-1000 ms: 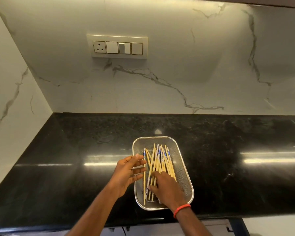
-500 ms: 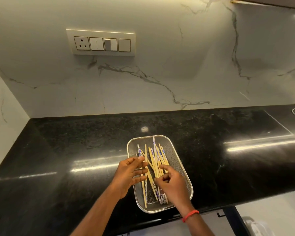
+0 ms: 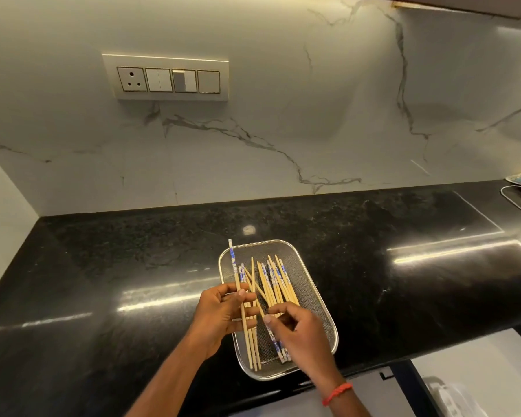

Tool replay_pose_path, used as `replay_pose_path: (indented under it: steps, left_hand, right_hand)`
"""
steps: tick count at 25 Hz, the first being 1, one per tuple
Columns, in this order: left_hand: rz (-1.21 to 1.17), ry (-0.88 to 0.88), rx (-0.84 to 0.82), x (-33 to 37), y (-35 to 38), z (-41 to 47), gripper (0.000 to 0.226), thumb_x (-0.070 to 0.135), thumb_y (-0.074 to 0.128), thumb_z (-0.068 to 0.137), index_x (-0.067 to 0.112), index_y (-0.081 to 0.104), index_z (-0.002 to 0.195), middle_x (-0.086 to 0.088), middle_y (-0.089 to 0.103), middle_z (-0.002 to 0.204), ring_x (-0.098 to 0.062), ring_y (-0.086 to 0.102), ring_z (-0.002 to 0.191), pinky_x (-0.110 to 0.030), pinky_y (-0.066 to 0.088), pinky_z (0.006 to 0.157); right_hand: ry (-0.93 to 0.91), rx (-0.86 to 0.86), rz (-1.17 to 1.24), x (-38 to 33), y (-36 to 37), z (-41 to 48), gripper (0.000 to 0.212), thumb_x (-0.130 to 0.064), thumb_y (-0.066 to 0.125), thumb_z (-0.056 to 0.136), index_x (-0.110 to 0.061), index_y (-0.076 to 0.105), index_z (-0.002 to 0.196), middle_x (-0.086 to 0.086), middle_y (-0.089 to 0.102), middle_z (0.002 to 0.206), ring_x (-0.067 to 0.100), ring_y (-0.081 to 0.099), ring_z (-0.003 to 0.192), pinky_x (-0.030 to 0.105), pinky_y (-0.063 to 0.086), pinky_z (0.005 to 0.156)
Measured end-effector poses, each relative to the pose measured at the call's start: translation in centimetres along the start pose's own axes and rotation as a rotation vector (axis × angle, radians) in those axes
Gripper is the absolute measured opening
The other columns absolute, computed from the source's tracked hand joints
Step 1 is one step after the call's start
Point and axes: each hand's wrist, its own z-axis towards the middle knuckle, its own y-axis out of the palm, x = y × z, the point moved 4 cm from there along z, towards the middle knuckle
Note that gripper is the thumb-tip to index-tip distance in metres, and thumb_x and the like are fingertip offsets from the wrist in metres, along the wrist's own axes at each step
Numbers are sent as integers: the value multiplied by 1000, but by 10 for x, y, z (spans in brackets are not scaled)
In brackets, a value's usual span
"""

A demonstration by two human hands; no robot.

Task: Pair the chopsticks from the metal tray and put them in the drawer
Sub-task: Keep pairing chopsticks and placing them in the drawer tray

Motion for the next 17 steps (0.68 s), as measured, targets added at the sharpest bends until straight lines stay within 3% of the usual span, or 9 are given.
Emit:
replay_pose_path:
  steps: [3, 7, 11, 14, 17]
  left_hand:
    - [-33, -1, 20, 0, -7, -2, 20, 11, 63, 95, 4, 67, 113, -14, 79, 100, -31, 77, 83, -42, 64, 65]
    - [-53, -13, 29, -3, -11, -4, 20, 10, 62, 95, 4, 67, 113, -15, 79, 102, -31, 77, 85, -43, 64, 67]
    - [-56, -24, 47, -6, -13, -5, 20, 10, 62, 95, 5, 67, 114, -16, 78, 103, -31, 76, 86, -45, 64, 69]
    - [-65, -30, 52, -7, -13, -5, 20, 10, 63, 94, 6, 68, 113, -15, 79, 102, -31, 76, 86, -44, 64, 68]
    - [-56, -37, 49, -7, -10, -4, 19, 10, 63, 93, 6, 69, 112, -14, 79, 101, -32, 77, 88, -45, 64, 68]
  right_hand:
    - [58, 8, -335, 16, -13, 15, 25, -41, 67, 89, -28, 65, 111, -10, 69, 88, 2, 65, 76, 13, 53, 66]
    - [63, -63, -538, 27, 1, 18, 45, -31, 67, 91, -25, 51, 133, -3, 71, 105, 11, 69, 95, 31, 58, 86]
    - [101, -9, -445, 31, -1, 21, 58, -20, 70, 89, -28, 43, 141, -4, 72, 99, 5, 68, 85, 25, 59, 79]
    - [180, -29, -328, 30, -6, 19, 58, -18, 74, 85, -24, 50, 137, -4, 72, 83, 5, 69, 75, 20, 58, 71]
    - [270, 3, 80, 23, -10, 13, 49, -11, 77, 80, -21, 60, 124, 0, 69, 72, 12, 69, 66, 29, 61, 65]
